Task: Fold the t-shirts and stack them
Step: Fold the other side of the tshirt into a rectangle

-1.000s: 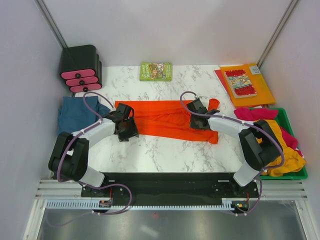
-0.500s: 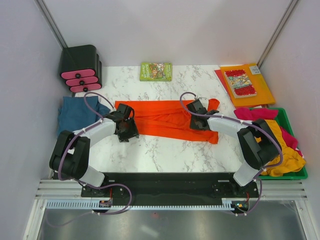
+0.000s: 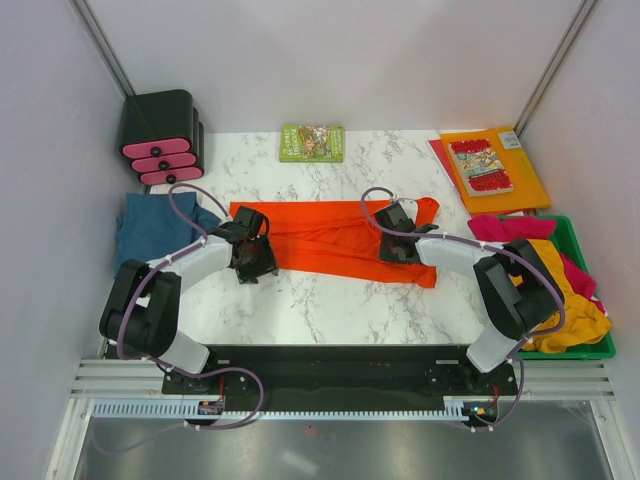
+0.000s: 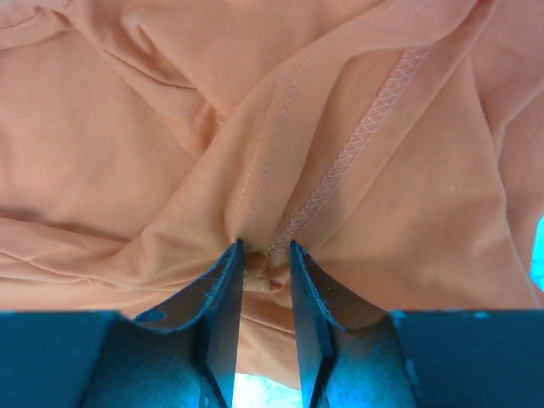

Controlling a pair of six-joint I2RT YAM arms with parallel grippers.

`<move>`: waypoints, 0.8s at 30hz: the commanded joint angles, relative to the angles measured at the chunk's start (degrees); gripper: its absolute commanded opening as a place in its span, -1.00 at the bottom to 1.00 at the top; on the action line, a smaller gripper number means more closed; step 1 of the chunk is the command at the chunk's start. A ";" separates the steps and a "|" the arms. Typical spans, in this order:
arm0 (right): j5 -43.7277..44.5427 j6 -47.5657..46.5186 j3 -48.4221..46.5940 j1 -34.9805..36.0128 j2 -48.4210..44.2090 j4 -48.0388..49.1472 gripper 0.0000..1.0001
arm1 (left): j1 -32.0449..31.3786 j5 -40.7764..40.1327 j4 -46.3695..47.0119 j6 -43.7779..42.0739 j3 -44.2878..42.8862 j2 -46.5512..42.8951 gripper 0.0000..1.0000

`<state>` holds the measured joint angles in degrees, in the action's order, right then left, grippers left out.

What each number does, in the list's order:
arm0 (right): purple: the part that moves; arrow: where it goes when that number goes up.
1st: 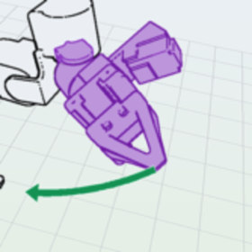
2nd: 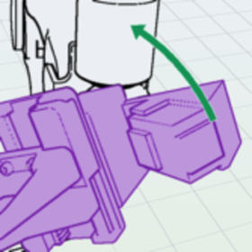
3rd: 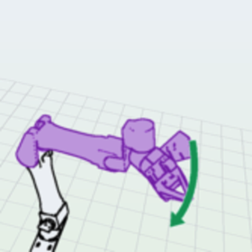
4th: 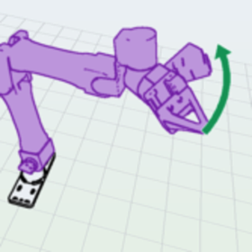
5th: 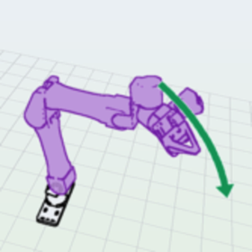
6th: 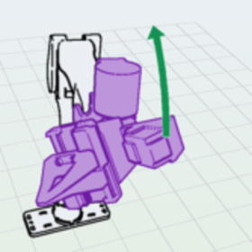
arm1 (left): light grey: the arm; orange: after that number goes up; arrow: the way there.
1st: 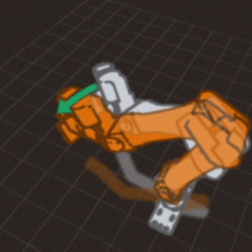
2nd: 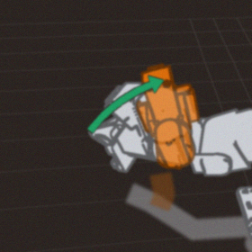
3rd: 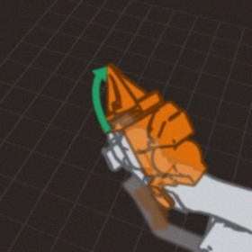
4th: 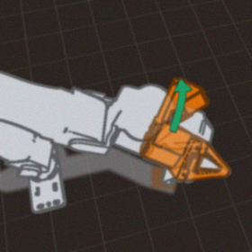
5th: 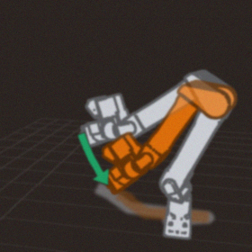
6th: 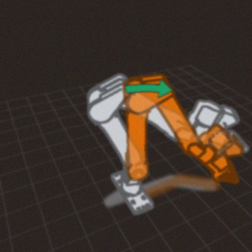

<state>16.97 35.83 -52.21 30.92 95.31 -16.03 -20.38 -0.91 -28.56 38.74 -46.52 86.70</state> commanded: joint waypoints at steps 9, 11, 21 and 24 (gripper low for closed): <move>-1.86 1.70 2.64 0.20 -1.61 4.08 -1.00 | -0.18 1.43 0.96 -0.07 -1.64 0.49 0.27; -1.16 1.17 2.20 0.20 -2.84 3.82 -1.00 | -0.18 1.61 1.13 0.02 -1.55 0.67 0.27; 1.66 -3.40 -9.74 0.28 -1.54 -1.02 -0.94 | -0.18 1.79 1.66 0.28 -1.29 1.11 0.27; 1.66 -4.28 -13.08 0.20 1.36 -1.46 -0.99 | -0.18 1.96 1.66 0.37 -1.12 1.20 0.27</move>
<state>16.99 33.69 -59.81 30.92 93.76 -16.78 -20.38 0.08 -28.34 38.74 -46.68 87.00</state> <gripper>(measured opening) 0.027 0.638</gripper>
